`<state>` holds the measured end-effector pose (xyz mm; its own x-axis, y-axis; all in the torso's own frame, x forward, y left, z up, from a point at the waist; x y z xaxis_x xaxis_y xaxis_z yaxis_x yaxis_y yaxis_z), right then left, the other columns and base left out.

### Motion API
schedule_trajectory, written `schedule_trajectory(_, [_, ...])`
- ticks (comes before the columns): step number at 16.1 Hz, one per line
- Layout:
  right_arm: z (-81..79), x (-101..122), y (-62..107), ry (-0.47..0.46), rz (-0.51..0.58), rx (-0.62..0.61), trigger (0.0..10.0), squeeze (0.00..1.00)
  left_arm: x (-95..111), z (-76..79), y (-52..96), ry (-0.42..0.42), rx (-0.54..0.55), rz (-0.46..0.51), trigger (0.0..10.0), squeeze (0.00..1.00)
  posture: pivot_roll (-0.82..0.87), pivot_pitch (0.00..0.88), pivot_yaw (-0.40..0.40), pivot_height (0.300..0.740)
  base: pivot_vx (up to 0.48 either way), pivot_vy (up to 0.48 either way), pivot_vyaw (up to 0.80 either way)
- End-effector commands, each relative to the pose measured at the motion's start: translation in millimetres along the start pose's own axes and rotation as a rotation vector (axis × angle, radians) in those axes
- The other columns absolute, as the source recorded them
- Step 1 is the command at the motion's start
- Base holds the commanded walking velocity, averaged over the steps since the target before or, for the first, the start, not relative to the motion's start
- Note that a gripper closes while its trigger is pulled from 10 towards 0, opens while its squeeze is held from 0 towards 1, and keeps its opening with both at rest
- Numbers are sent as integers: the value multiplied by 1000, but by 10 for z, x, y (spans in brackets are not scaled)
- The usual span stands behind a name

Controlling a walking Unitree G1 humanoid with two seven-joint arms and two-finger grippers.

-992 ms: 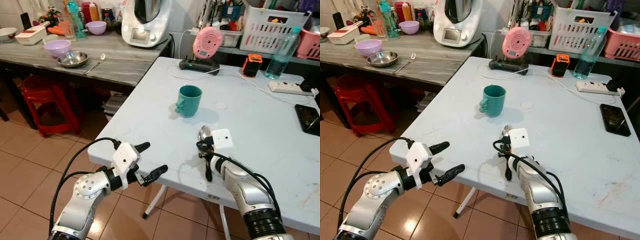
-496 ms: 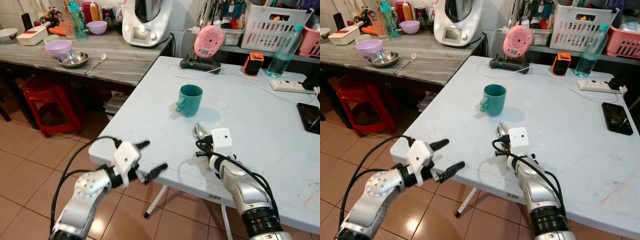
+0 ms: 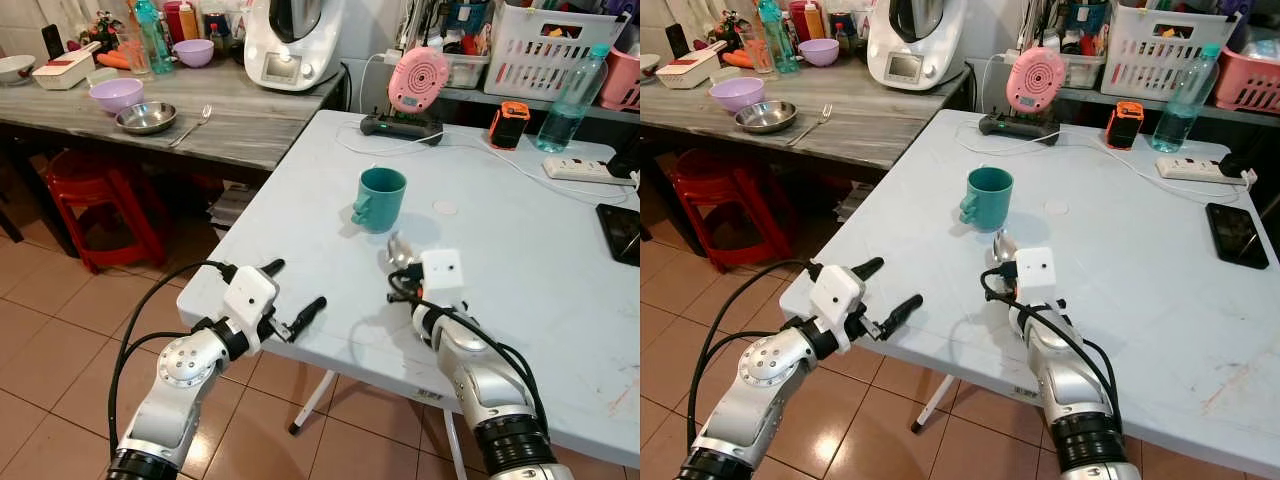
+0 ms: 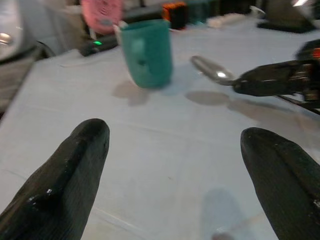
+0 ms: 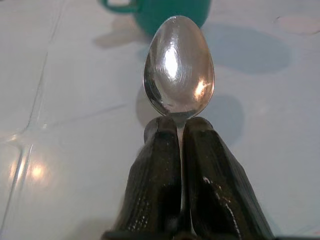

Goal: Setting the table

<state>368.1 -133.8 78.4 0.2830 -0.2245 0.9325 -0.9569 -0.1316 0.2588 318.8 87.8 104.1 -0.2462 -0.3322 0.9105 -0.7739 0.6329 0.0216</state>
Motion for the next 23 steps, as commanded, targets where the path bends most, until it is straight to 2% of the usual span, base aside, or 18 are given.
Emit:
schedule_trajectory(1, [-39,259,23,-9,110,2,0,0,47,-170,-24,-12,96,8,10000,0,-34,0,9,740,0,0,0])
schedule_trajectory(2, [-49,373,58,-28,170,-7,0,0,36,-286,-33,36,183,-7,10000,0,-34,0,9,740,0,0,0])
schedule_trajectory(3, [-41,425,91,-26,200,-19,824,0,22,-346,-27,45,232,-17,10000,0,-34,0,9,740,0,0,0])
schedule_trajectory(4, [-53,483,137,-35,236,-20,10000,0,-13,-383,-20,86,266,-30,10000,0,-34,0,9,740,0,0,0])
schedule_trajectory(6, [-20,554,234,-45,300,-51,10000,0,-40,-415,-9,122,293,-34,10000,0,-34,0,9,740,0,0,0])
schedule_trajectory(9, [2,484,303,-79,296,-74,10000,0,-35,-453,-25,201,323,-19,10000,0,-44,0,-3,740,0,0,-333])
schedule_trajectory(17, [-38,561,331,-78,336,-63,10000,0,-2,-436,-98,221,324,-4,10000,0,-46,0,-14,740,0,358,-653])
schedule_trajectory(20, [-9,675,366,-61,389,-68,10000,0,-18,-413,-92,225,330,-5,10000,0,-46,0,-17,740,0,440,0])
schedule_trajectory(23, [56,693,401,-56,405,-83,10000,0,-18,-352,-106,225,317,-4,10000,0,-53,0,-15,740,0,441,0])
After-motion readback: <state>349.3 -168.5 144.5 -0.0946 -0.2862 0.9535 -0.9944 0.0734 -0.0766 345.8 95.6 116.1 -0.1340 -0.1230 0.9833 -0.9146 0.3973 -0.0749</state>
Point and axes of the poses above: a point about 5 cm out from each wrist's last joint towards the gripper, its own y axis pointing back from the gripper into the wrist, its own x axis along the axis of the wrist's last joint, z = x × y, the point moved 5 cm from there along -y, pointing out of the wrist towards the gripper, and after that the axes turned 15 degrees about -y, right-handed, at the moved point
